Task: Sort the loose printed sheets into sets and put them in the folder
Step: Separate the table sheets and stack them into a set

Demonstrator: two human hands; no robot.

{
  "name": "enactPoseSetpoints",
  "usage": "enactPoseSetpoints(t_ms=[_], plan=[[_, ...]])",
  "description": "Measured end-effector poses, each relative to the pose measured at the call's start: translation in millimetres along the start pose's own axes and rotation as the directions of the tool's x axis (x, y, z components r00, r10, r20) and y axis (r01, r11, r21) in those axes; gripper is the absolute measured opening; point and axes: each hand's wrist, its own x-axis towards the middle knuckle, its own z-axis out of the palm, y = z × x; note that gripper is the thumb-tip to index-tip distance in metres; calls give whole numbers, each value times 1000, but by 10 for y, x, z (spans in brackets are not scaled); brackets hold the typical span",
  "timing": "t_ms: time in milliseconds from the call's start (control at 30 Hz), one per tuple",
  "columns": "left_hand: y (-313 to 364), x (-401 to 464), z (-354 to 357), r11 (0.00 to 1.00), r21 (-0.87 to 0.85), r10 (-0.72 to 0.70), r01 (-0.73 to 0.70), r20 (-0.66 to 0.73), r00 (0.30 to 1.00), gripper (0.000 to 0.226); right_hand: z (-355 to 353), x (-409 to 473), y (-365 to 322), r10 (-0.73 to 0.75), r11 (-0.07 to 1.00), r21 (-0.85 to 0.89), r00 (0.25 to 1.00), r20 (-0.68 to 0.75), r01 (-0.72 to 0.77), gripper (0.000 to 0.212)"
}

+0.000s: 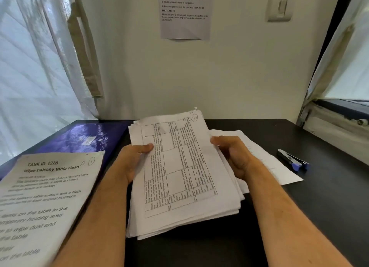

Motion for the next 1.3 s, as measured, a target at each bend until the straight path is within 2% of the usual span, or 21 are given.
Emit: enactPoseSetpoints(t_ms=[67,133,233,333,400,467,533,600,633,667,700,800,900,1000,1067,1133,1200,1233,1300], plan=[[5,-8,13,998,45,-46,46,11,999,40,-26,-3,4,59,998,-14,996,67,-59,37],[26,-35,39,996,42,-83,81,59,995,49,-34,25,13,73,990,-125,994,86,-62,36],[63,-77,69,997,27,-70,66,158,985,46,1,57,5,-47,968,-252,994,-103,20,31],[114,-176,144,991,107,-100,75,256,962,40,38,67,-31,-200,959,-248,952,-231,141,30],[153,-208,222,966,251,10,-64,209,978,38,47,55,-60,-283,944,-236,931,-230,228,31],[200,-258,345,898,342,257,-278,107,960,31,77,13,-101,-351,924,-224,918,-183,309,30],[236,-345,470,788,349,534,-507,22,845,27,135,-27,-146,-429,891,-243,888,-166,384,27],[254,-420,570,604,399,762,-690,-33,647,28,220,-42,-184,-518,841,-279,839,-165,464,21],[254,-442,600,533,412,823,-739,-48,566,29,265,-41,-195,-551,821,-290,817,-170,493,19],[253,-468,632,492,409,854,-769,-55,517,29,300,-41,-204,-570,808,-299,802,-179,508,17],[248,-476,648,474,405,866,-781,-57,496,29,322,-37,-207,-581,800,-309,793,-183,515,17],[220,-442,601,522,349,833,-778,-15,553,23,304,-23,-167,-576,797,-321,803,-154,511,20],[182,-382,480,618,308,755,-724,25,655,45,281,-3,-133,-555,802,-366,816,-163,473,31],[129,-303,417,633,424,700,-647,45,713,43,301,12,-109,-562,798,-385,803,-199,463,32],[110,-273,432,589,508,728,-628,4,686,34,317,19,-95,-582,789,-389,781,-228,475,29],[119,-304,474,507,563,799,-653,-22,601,35,341,19,-102,-602,784,-364,760,-246,503,26],[144,-341,510,460,549,850,-698,-47,524,44,348,21,-117,-621,776,-334,740,-258,535,23],[153,-357,520,466,523,857,-714,-64,512,51,346,22,-121,-622,777,-326,740,-257,539,21],[159,-372,516,512,464,838,-723,-88,538,59,333,39,-108,-589,797,-329,769,-246,506,24]])
